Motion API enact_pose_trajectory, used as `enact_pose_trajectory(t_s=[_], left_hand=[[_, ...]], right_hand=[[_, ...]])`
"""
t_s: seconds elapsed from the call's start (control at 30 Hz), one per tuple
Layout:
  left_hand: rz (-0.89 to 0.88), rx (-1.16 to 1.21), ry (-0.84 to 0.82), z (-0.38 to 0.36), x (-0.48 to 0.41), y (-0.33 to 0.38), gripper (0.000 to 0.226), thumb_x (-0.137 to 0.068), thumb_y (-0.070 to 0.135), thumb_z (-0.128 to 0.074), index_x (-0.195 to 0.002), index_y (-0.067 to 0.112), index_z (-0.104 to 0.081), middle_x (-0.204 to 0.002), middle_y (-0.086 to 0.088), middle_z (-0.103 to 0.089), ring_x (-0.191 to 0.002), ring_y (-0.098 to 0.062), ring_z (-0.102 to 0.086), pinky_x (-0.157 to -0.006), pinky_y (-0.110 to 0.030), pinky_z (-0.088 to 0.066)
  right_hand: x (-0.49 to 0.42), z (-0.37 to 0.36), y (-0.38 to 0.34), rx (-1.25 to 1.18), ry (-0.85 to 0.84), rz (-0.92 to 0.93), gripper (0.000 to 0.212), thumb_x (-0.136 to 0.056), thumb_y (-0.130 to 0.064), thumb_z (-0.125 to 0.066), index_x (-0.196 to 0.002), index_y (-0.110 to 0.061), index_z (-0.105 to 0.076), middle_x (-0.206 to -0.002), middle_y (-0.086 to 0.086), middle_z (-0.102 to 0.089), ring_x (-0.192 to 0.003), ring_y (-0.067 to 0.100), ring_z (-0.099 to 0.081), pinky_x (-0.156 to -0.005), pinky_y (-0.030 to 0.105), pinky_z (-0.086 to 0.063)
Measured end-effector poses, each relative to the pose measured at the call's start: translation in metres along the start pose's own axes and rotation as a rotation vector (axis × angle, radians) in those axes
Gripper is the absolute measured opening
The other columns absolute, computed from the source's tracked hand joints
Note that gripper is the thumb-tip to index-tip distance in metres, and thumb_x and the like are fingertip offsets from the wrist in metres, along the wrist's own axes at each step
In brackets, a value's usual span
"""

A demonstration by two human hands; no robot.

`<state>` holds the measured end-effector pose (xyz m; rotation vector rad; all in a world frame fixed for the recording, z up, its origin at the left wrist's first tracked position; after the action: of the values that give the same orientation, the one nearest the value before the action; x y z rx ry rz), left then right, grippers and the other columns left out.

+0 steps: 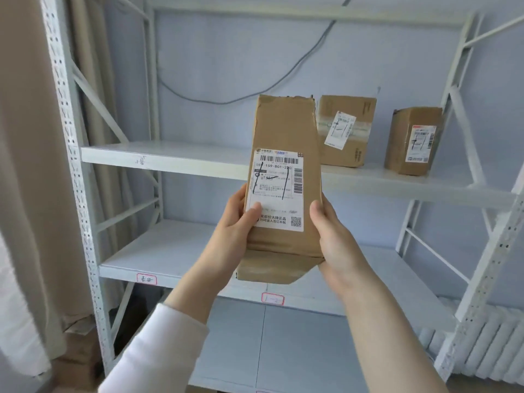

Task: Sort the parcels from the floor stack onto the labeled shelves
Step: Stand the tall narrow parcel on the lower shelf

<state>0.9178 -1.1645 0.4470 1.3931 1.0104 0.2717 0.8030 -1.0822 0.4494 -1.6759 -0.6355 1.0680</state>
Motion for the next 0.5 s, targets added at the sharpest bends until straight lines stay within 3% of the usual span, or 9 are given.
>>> enact_pose_trajectory(t_s=[0.27, 0.4, 0.5], left_hand=[[-0.269, -0.049, 0.009, 0.011, -0.081, 0.073, 0.037, -0.098, 0.019, -0.043, -0.134, 0.025, -0.043, -0.121, 0.009, -0.062, -0.109, -0.006, -0.059, -0.092, -0.025, -0.044], [-0.342, -0.039, 0.000, 0.021, -0.127, 0.086, 0.038, -0.098, 0.020, -0.042, -0.136, 0.024, -0.040, -0.126, 0.007, -0.060, -0.114, -0.009, -0.057, -0.096, -0.026, -0.044], [-0.353, -0.038, -0.023, 0.033, -0.165, 0.081, 0.041, -0.099, 0.020, -0.040, -0.139, 0.022, -0.036, -0.127, 0.007, -0.058, -0.116, -0.009, -0.056, -0.098, -0.027, -0.044]], right_hand=[[-0.084, -0.019, -0.067, -0.016, -0.090, 0.213, 0.037, -0.101, -0.038, -0.032, -0.137, -0.039, -0.040, -0.127, -0.017, -0.060, -0.120, 0.007, -0.055, -0.106, 0.039, -0.041], [-0.129, -0.027, -0.083, 0.015, -0.107, 0.279, 0.037, -0.101, -0.040, -0.031, -0.137, -0.044, -0.037, -0.125, -0.018, -0.061, -0.116, 0.009, -0.058, -0.084, 0.035, -0.055], [-0.169, -0.032, -0.081, 0.014, -0.078, 0.321, 0.039, -0.101, -0.039, -0.033, -0.140, -0.040, -0.035, -0.129, -0.016, -0.058, -0.120, 0.007, -0.055, -0.103, 0.039, -0.044]])
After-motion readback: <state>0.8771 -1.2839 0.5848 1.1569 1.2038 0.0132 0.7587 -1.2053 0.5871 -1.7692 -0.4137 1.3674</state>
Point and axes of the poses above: each hand's wrist, its own x-axis away from the middle knuckle, its own z-axis out of the back of the hand, y = z × x, the point moved 5 cm from there along -x, towards the middle knuckle
